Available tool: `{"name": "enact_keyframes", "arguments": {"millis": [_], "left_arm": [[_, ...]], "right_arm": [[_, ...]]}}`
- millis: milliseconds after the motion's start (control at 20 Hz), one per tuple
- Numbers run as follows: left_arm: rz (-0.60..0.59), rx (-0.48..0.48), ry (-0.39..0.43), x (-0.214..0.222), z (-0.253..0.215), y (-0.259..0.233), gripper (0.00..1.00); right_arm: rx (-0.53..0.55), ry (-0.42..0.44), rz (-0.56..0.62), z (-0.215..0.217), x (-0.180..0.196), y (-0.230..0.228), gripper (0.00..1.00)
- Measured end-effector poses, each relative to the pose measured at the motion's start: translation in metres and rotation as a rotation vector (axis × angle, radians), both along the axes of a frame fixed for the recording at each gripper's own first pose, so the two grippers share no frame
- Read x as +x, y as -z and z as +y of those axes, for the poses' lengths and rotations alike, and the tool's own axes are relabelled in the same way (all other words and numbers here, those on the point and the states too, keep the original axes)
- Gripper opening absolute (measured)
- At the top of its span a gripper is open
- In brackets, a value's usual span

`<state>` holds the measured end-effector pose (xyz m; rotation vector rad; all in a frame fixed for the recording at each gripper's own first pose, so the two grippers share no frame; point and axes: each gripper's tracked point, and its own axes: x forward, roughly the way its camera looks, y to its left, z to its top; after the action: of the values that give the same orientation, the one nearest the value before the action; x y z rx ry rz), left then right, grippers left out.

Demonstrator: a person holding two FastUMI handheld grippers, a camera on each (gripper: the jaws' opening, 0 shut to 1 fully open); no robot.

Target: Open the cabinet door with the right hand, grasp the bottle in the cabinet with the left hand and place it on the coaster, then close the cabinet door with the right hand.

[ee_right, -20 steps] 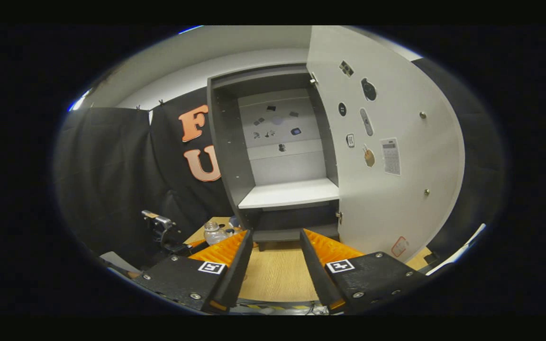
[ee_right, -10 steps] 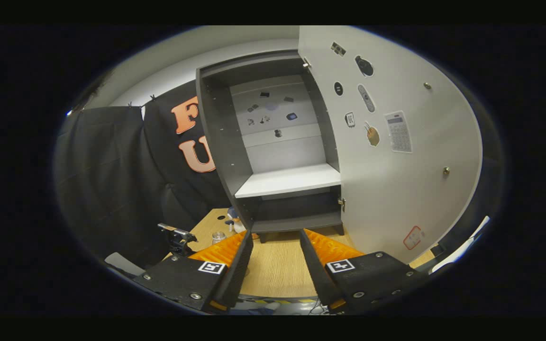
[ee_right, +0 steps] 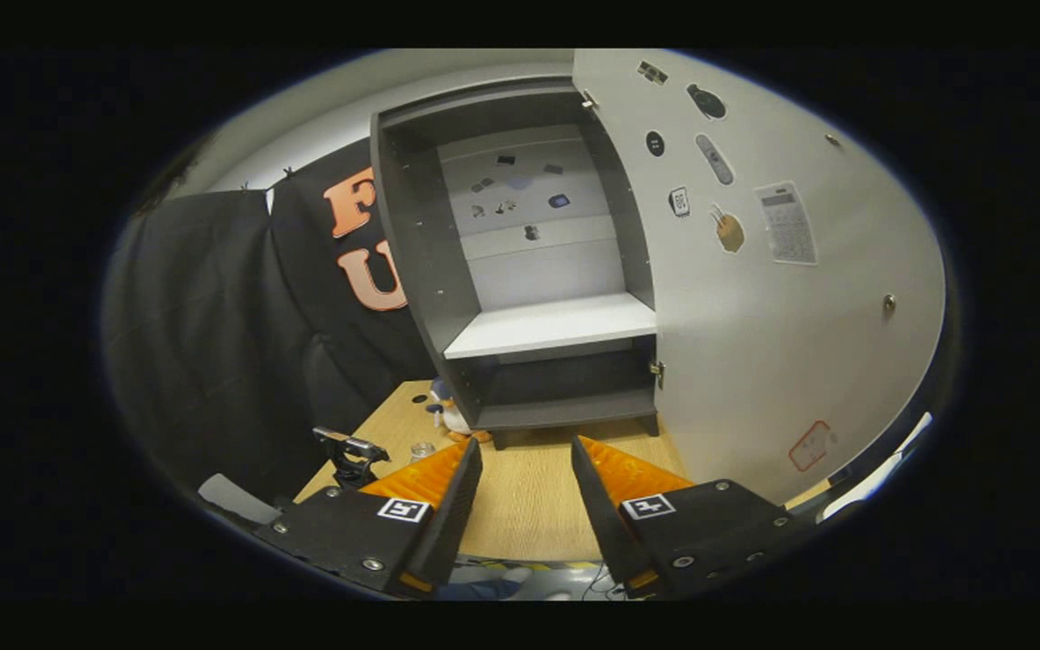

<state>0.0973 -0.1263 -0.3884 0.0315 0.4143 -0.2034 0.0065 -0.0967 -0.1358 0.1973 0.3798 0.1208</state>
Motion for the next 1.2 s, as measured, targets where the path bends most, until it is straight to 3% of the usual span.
{"name": "enact_keyframes", "arguments": {"millis": [700, 1200], "left_arm": [[0.026, 0.046, -0.017, -0.021, 0.008, 0.012, 0.87], [0.018, 0.053, -0.043, -0.033, 0.015, 0.000, 0.94]], "right_arm": [[0.028, -0.023, 0.031, 0.009, -0.010, 0.010, 0.63], [0.039, -0.037, 0.018, 0.014, -0.020, 0.006, 0.63]]}}
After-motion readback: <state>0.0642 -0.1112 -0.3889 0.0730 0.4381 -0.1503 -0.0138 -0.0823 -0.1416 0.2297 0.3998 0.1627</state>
